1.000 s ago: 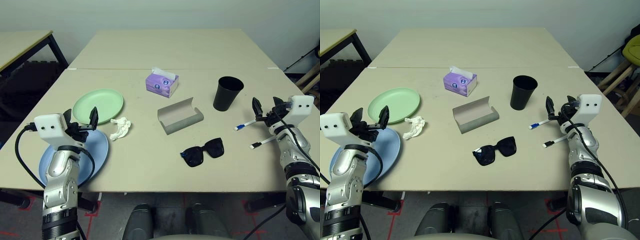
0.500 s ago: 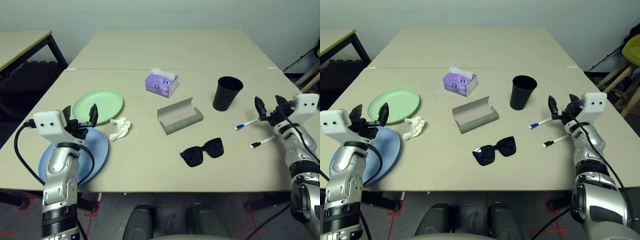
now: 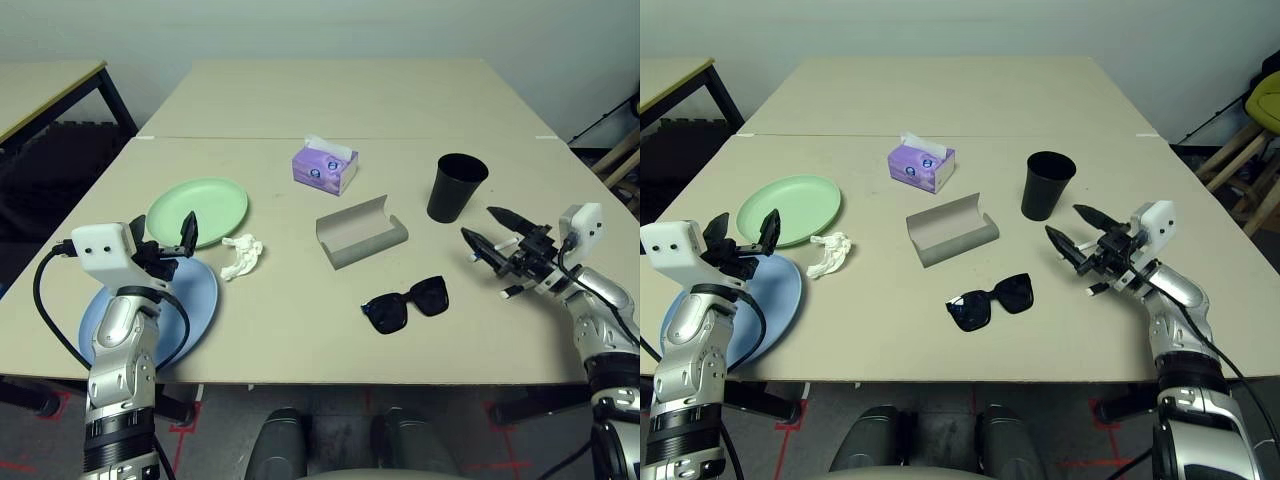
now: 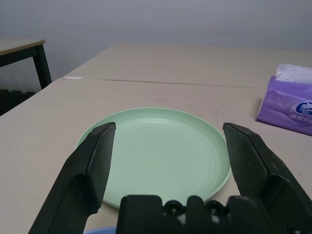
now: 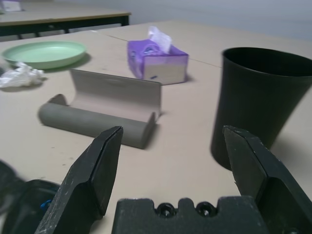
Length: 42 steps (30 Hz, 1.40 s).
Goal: Organize and tidy the items on the table.
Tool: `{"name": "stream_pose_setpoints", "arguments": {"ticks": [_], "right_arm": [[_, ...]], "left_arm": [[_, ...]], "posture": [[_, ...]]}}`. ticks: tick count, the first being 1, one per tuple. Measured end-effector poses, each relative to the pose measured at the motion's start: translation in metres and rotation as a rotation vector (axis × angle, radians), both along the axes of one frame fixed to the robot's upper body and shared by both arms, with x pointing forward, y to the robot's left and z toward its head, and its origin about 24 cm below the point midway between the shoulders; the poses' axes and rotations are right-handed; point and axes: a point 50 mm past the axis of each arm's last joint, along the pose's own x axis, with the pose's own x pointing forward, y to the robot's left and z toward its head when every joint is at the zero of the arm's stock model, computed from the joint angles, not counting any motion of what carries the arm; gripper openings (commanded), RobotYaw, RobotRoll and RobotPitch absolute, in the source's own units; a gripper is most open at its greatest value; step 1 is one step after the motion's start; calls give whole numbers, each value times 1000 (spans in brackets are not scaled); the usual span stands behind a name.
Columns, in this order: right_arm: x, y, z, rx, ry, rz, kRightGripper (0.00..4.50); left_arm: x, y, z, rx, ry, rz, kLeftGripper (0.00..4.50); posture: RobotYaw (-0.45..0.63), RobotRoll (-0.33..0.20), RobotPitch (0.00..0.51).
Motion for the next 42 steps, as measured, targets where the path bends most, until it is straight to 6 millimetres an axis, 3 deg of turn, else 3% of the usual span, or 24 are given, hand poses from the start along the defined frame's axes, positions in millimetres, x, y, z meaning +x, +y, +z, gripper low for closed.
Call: {"name": "stream_pose_setpoints", "arguments": {"ticks": [15, 34, 42], "right_arm": [[-13, 13, 1, 25, -20, 274, 4492], [-23, 22, 10, 8, -146, 478, 4492], [-34, 18, 8, -38, -78, 572, 4492]], "left_arm": [[3, 4, 2, 20, -2, -13, 4488], [3, 5, 2, 28, -2, -22, 4488], [4, 5, 4, 33, 4, -26, 4488]], "posture": [[96, 0, 10], [94, 0, 16], [95, 0, 18]]}}
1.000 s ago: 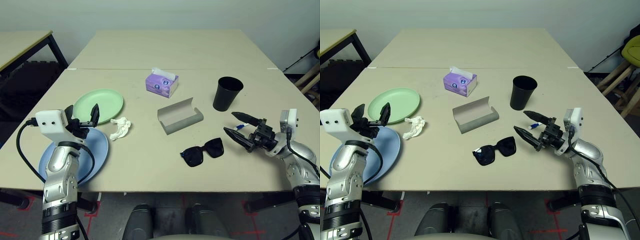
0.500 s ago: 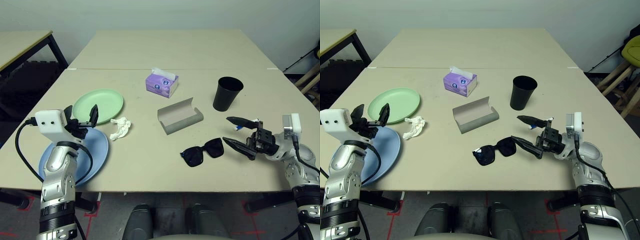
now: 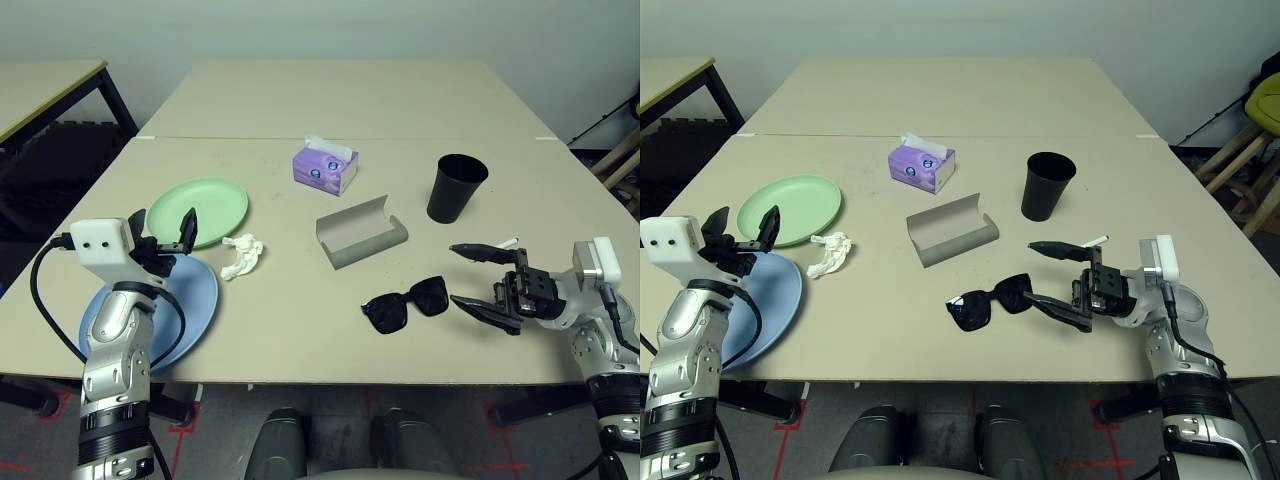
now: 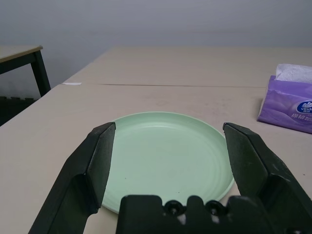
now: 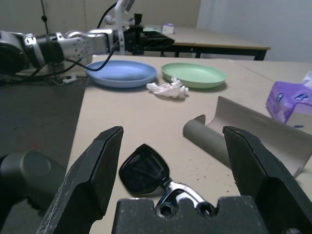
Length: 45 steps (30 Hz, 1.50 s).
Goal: Organize and tidy the items on the table.
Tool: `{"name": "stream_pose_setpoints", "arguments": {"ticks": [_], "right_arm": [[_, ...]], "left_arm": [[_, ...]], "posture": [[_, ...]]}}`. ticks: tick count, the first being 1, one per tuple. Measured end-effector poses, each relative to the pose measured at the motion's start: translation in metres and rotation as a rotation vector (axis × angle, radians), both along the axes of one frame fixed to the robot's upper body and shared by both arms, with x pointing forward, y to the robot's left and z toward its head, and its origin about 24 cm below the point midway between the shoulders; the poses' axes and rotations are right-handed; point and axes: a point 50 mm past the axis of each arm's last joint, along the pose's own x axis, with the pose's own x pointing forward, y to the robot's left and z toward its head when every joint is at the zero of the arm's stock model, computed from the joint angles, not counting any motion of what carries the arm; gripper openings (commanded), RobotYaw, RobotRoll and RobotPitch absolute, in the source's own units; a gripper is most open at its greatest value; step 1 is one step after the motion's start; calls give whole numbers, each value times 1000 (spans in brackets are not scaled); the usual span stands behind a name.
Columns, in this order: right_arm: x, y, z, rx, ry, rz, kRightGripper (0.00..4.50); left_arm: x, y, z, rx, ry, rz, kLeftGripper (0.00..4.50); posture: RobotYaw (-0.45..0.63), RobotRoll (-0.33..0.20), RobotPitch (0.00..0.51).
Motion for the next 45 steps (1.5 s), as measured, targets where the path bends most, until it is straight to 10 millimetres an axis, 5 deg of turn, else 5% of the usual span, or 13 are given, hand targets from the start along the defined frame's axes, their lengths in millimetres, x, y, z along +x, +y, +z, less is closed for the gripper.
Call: {"name": "stream_pose_setpoints", "arguments": {"ticks": [13, 25, 33, 45], "right_arm": [[0, 0, 2, 26, 24, 18, 4492], [4, 6, 2, 38, -2, 33, 4492], [4, 8, 1, 38, -4, 36, 4492], [8, 5, 1, 35, -1, 21, 4492]], "left_arm": [[-1, -1, 1, 2, 3, -8, 4488], [-4, -11, 23, 19, -20, -14, 4488], [-8, -11, 22, 27, 95, -74, 4488], [-23, 12, 69, 123, 292, -319, 4488]], "posture": [[120, 0, 21], [129, 0, 30], [130, 0, 32], [152, 0, 43]]}}
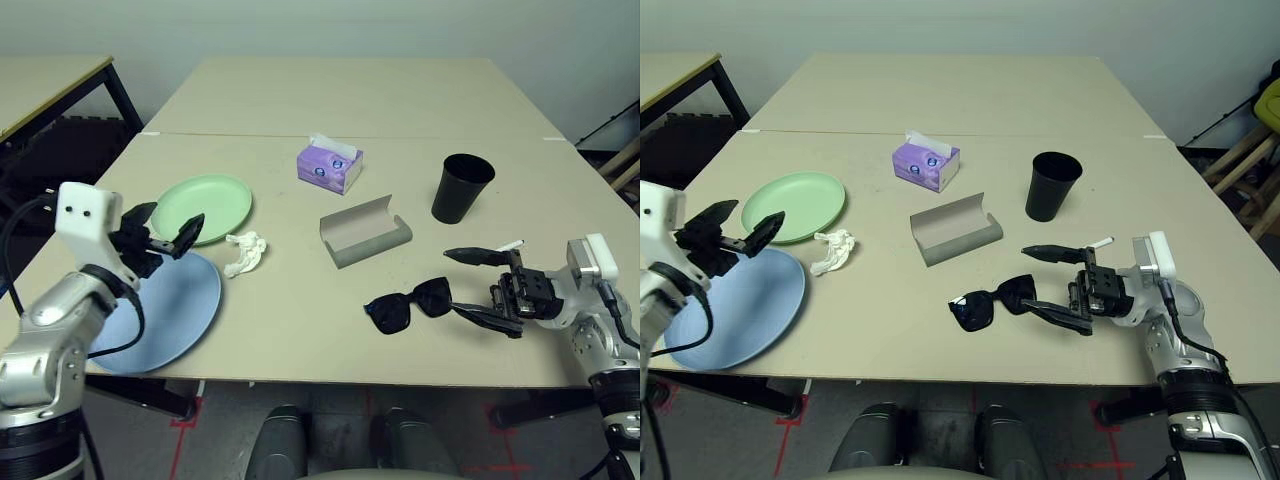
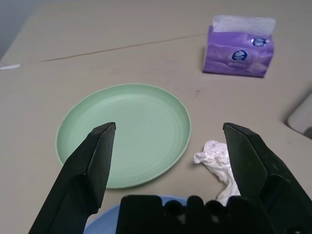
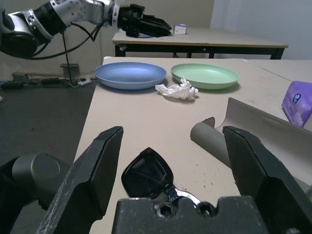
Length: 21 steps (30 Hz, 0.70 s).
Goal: Organize and tidy the items on the table.
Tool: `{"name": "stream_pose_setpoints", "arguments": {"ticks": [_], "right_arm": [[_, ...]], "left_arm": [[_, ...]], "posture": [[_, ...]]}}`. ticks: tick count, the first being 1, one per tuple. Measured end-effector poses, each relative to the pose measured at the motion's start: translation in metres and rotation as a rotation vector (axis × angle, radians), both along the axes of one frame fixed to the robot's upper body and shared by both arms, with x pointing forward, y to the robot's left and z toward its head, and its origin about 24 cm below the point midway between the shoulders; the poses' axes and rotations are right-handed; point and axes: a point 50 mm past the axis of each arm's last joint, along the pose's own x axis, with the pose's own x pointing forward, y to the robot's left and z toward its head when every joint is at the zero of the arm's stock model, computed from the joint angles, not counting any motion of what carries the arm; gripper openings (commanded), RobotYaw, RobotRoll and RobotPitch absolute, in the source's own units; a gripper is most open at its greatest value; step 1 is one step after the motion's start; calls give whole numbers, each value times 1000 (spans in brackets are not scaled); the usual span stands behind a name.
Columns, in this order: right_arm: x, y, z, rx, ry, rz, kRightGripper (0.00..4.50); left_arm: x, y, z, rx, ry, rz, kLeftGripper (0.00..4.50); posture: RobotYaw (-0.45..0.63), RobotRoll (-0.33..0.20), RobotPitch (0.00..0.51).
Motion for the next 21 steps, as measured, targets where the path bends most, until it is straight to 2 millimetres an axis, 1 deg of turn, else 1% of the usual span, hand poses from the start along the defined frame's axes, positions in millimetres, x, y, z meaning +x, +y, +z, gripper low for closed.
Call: {"name": "stream_pose_setpoints", "arguments": {"ticks": [2, 5, 9, 14, 16, 21], "right_arm": [[1, 0, 2, -2, -10, 1, 4492], [2, -1, 3, -5, -14, -2, 4492], [2, -1, 3, -5, -15, -3, 4492], [1, -2, 4, -12, -23, -5, 4492], [1, -2, 4, -14, -24, -6, 4492], [1, -2, 4, -18, -29, -7, 4492]], "left_arm": [[-6, 8, 6, 15, 46, -29, 4488], [-11, 18, 4, 24, 126, -51, 4488], [-17, 53, -2, 59, 203, 40, 4488], [-25, 79, -12, 122, 283, 132, 4488], [-27, 86, -17, 125, 314, 164, 4488], [-29, 90, -25, 116, 362, 189, 4488]], "posture": [[152, 0, 46], [152, 0, 48], [150, 0, 48], [146, 0, 50], [144, 0, 50], [142, 0, 51]]}}
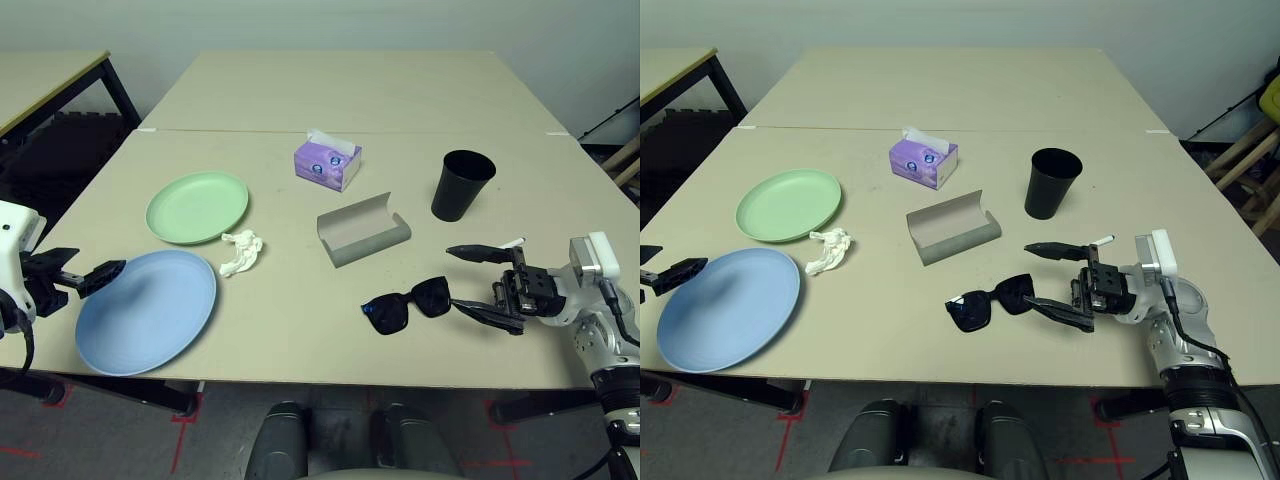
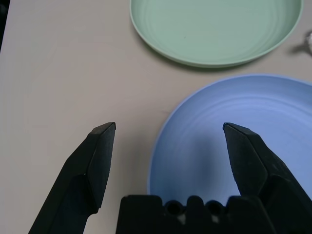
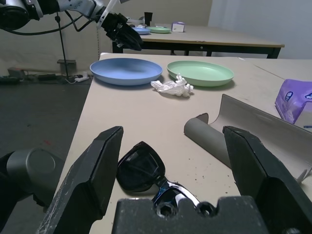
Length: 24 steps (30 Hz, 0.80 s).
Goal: Organize and tidy the items on the table.
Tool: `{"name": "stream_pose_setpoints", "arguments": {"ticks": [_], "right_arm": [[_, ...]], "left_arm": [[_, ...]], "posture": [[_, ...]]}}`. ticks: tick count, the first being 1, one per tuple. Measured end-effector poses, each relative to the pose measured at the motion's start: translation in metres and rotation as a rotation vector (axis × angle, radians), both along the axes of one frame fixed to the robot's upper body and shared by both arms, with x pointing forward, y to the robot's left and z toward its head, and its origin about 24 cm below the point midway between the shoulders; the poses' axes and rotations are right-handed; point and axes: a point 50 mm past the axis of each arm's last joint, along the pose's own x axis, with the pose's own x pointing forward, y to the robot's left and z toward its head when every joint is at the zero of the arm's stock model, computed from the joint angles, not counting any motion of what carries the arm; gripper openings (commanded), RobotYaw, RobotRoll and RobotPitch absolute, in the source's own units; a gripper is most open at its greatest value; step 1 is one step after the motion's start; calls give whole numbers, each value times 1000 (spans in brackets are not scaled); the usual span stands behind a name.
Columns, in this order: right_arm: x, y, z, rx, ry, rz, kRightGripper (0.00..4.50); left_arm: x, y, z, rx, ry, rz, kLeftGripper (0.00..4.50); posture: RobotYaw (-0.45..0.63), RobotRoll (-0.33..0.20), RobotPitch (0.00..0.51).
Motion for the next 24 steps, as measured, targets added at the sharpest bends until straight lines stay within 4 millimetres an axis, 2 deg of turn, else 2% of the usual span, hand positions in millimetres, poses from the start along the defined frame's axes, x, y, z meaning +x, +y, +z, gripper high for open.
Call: {"name": "stream_pose_setpoints", "arguments": {"ticks": [7, 16, 19, 24], "right_arm": [[0, 0, 0, -8, -3, -3, 4492], [0, -2, 1, -22, -15, -15, 4492], [0, -2, 1, -24, -20, -16, 4500], [0, -4, -2, -35, -15, -28, 4500]], "left_arm": [[2, -3, -13, -9, 53, -4, 4488], [-1, -1, -40, -22, 158, 21, 4488], [-1, 1, -41, -12, 169, 29, 3884], [-2, 4, -41, -3, 184, 47, 1971]], "posture": [[132, 0, 51], [123, 0, 55], [122, 0, 56], [125, 0, 56]]}}
